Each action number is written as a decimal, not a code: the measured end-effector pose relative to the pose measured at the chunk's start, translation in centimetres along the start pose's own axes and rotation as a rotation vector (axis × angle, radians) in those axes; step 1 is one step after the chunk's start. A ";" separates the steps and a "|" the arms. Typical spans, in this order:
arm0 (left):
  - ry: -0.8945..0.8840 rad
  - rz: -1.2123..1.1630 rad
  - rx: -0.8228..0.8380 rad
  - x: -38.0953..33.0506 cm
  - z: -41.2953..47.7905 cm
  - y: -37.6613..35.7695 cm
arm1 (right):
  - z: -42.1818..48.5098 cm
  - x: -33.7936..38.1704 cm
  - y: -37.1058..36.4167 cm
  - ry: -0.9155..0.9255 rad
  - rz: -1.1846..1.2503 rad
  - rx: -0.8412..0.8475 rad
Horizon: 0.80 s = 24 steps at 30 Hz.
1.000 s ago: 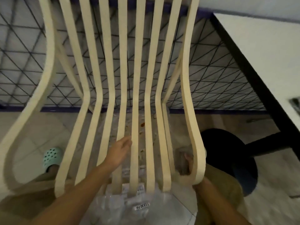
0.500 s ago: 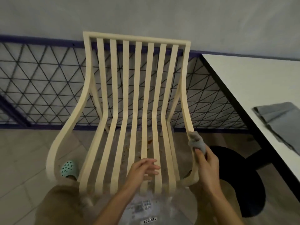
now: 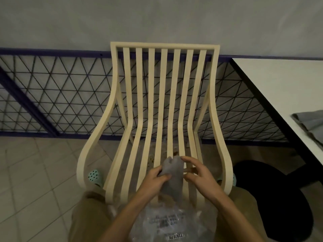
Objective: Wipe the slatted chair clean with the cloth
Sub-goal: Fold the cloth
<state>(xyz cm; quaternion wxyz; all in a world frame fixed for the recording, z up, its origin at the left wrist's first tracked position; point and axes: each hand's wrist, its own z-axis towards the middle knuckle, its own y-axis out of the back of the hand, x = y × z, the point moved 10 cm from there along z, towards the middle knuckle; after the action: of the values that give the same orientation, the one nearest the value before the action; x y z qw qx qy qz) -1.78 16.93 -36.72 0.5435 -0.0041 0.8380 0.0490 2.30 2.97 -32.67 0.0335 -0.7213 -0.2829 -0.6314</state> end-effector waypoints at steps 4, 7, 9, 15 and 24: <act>-0.109 0.184 0.189 -1.6 -0.8 0.0 | 1.5 1.7 -1.0 0.038 0.001 0.153; -0.172 0.292 0.225 -3.0 -0.8 0.8 | 2.4 2.4 -2.2 0.040 -0.018 0.314; -0.222 0.308 0.170 -4.0 -0.6 2.3 | 3.0 2.8 -2.0 0.039 0.033 0.311; -0.285 0.211 0.048 -5.1 -0.2 5.4 | 3.3 2.1 -1.4 -0.004 0.091 0.335; -0.344 0.334 0.005 -6.3 -0.3 5.6 | 3.9 2.5 -1.1 0.004 0.075 0.255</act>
<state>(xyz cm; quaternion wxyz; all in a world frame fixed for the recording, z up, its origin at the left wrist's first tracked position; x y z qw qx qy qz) 0.18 22.16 -30.39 0.6625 0.1441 0.7224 0.1361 5.41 6.37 -31.41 0.1488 -0.7199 -0.3337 -0.5901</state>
